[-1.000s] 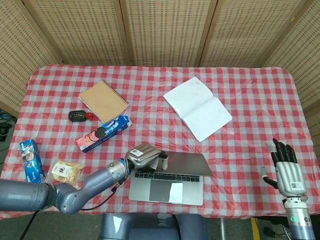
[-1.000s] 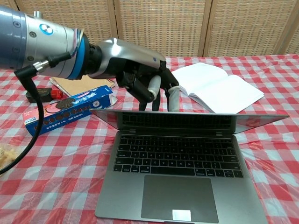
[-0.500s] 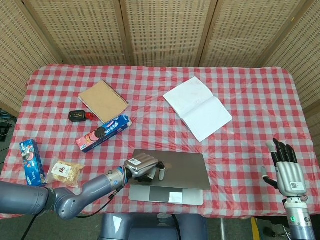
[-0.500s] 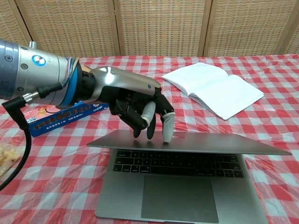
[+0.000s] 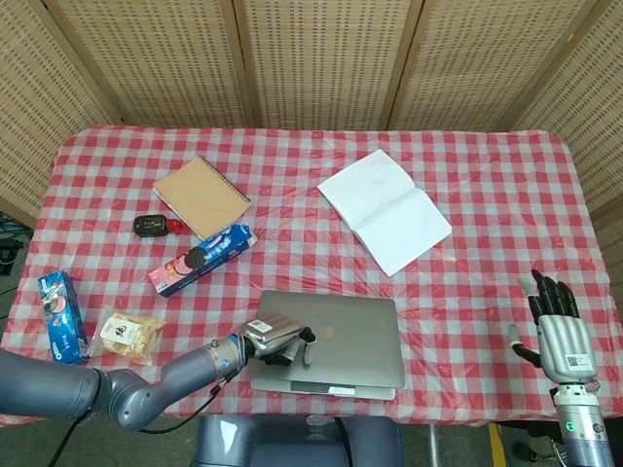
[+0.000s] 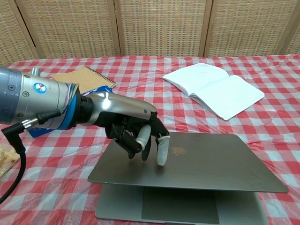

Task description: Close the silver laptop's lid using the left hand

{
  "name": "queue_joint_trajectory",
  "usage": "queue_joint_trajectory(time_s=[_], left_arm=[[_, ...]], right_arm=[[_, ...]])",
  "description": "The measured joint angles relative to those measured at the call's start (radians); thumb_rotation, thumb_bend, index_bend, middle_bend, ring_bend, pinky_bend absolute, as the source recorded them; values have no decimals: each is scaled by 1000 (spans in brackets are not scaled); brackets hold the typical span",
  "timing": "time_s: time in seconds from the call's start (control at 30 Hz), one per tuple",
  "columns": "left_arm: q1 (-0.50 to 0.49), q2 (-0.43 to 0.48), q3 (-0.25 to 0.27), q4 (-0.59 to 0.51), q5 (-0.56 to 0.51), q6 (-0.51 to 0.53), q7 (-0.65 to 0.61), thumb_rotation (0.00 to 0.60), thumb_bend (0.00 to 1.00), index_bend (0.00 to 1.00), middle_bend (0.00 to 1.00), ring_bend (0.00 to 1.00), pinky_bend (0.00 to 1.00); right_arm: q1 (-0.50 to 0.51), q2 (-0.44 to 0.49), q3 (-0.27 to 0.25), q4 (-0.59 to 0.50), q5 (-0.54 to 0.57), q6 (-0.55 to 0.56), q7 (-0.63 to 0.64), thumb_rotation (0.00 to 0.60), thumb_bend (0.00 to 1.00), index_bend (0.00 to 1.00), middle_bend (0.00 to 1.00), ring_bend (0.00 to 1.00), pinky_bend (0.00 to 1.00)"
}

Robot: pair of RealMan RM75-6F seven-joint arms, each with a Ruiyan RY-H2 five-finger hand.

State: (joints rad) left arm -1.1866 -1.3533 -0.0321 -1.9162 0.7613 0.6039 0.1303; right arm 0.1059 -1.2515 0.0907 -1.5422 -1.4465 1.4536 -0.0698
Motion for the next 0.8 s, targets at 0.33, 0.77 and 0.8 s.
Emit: queue_joint_trajectory(time_s=[0.33, 0.77, 0.8], left_arm=[[-8, -35, 41, 30, -11, -1, 23, 600, 1000, 487, 377, 417, 450], [-10, -64, 90, 55, -37, 8, 48, 600, 1000, 475, 366, 417, 444], [-9, -62, 92, 54, -38, 11, 49, 600, 1000, 471, 363, 417, 442]], right_arm=[[0, 1, -1, -3, 1, -3, -1, 600, 655, 15, 0, 0, 0], [-2, 4, -3, -12, -6, 4, -4, 600, 655, 15, 0, 0, 0], [-2, 5, -3, -12, -6, 5, -4, 600, 655, 15, 0, 0, 0]])
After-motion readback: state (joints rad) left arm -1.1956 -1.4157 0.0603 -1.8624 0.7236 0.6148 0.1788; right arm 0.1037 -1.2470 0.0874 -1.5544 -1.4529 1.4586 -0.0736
